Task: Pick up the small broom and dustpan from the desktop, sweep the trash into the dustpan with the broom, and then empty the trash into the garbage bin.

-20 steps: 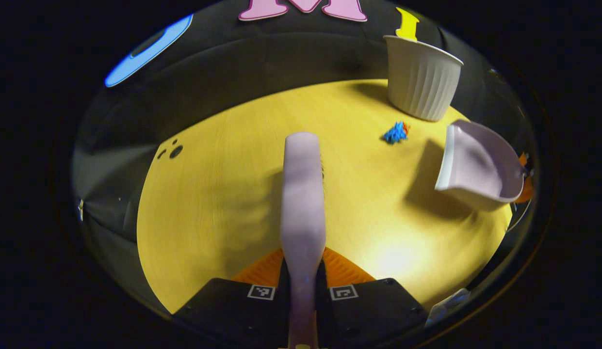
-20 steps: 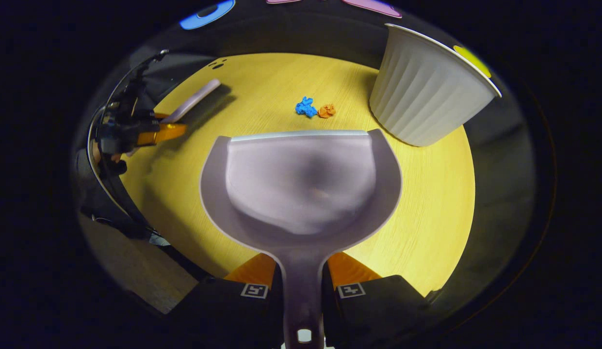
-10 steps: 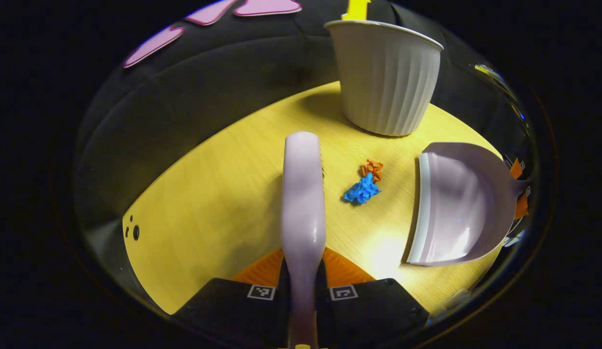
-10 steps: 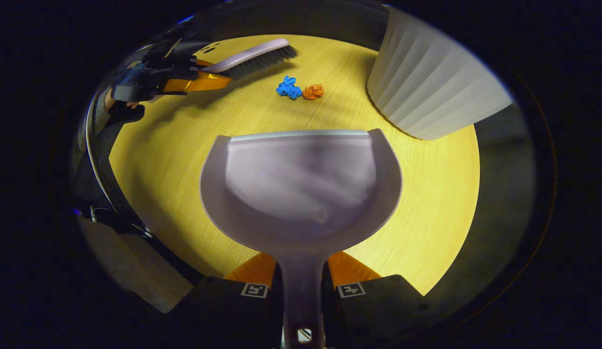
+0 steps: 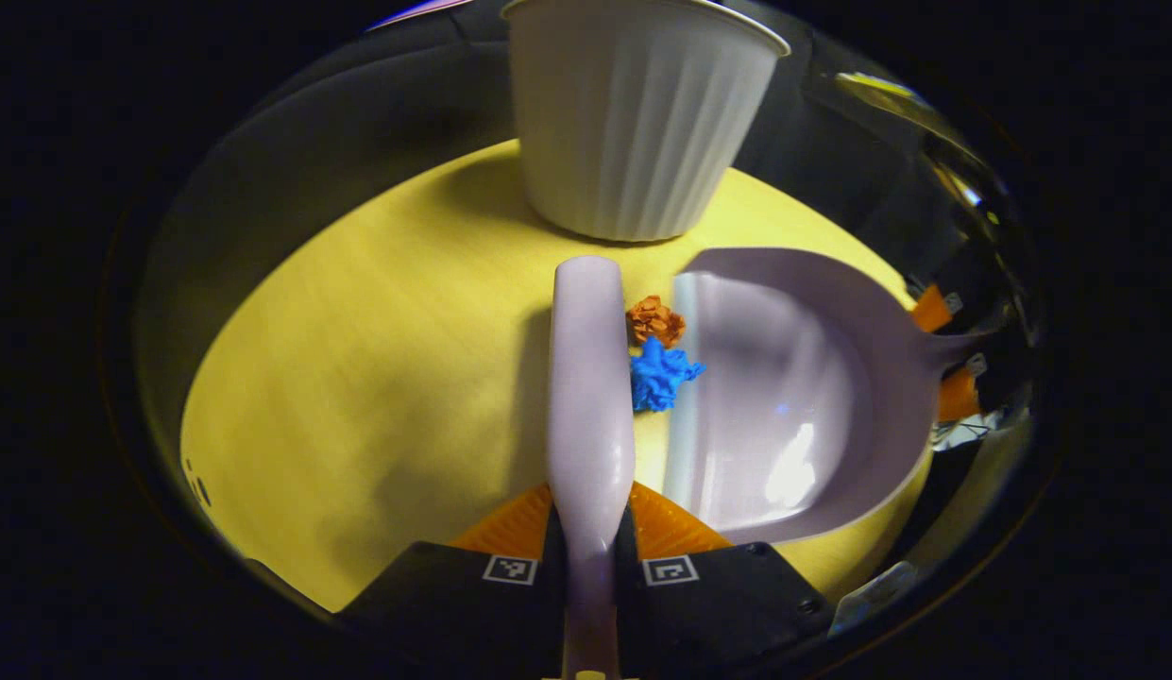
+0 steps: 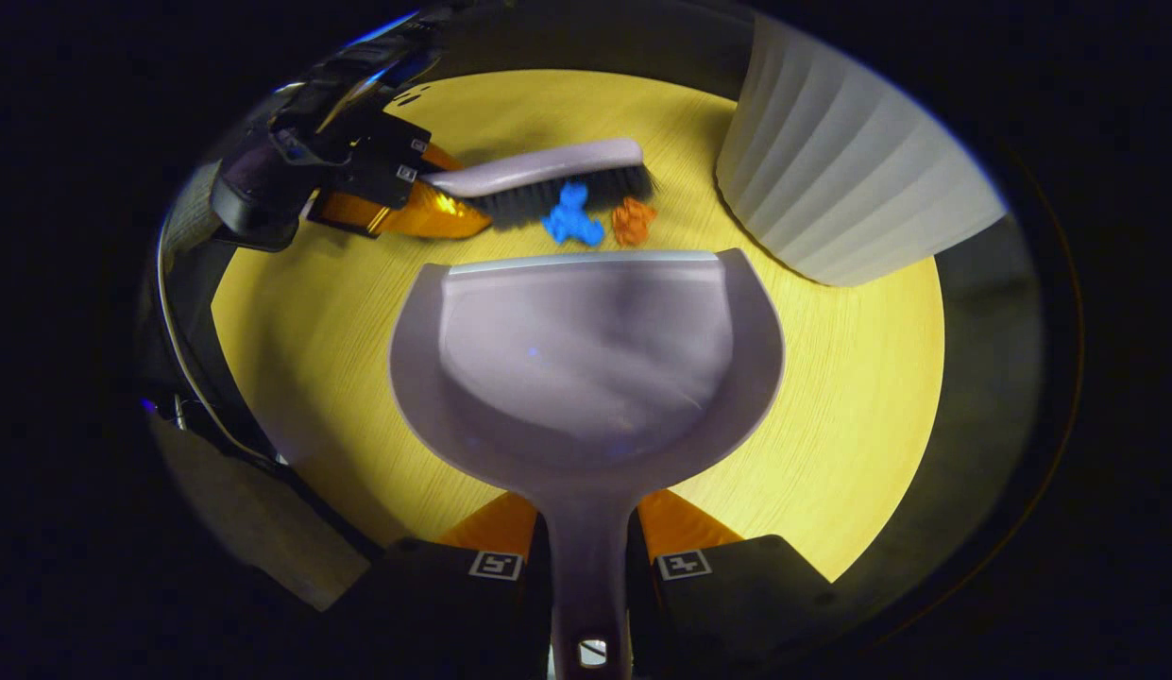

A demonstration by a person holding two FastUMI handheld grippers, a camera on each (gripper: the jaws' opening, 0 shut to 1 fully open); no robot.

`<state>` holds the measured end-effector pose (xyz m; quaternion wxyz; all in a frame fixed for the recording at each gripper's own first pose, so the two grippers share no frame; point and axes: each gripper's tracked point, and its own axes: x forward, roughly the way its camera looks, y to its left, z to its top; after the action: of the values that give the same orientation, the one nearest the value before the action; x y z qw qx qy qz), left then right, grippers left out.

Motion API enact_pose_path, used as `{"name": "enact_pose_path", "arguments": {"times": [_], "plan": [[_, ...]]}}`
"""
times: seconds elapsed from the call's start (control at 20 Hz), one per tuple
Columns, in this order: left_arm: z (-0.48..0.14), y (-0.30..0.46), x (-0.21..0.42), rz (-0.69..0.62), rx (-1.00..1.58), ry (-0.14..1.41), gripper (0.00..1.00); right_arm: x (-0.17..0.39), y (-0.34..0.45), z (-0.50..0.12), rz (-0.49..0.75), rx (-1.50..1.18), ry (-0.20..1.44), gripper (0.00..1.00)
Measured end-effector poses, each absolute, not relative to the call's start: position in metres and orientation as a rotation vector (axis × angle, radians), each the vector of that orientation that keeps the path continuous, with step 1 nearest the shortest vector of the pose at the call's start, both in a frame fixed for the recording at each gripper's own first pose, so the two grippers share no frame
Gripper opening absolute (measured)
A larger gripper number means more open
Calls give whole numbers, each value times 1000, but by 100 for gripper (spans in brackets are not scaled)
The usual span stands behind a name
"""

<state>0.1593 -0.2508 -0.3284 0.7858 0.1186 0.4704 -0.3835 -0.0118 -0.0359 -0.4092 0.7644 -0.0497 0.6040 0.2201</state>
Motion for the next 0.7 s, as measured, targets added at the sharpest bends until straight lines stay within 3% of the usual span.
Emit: {"name": "enact_pose_path", "arguments": {"times": [0.15,0.35,0.7], "plan": [[-306,-259,142,-872,226,1017,26,-10,-36,-411,479,-100,1275,37],[-265,-250,116,-896,197,1019,26,-10,-33,-412,454,-83,1235,40],[-215,-176,110,-646,120,843,26,-21,-26,-377,368,-47,1167,37]]}}
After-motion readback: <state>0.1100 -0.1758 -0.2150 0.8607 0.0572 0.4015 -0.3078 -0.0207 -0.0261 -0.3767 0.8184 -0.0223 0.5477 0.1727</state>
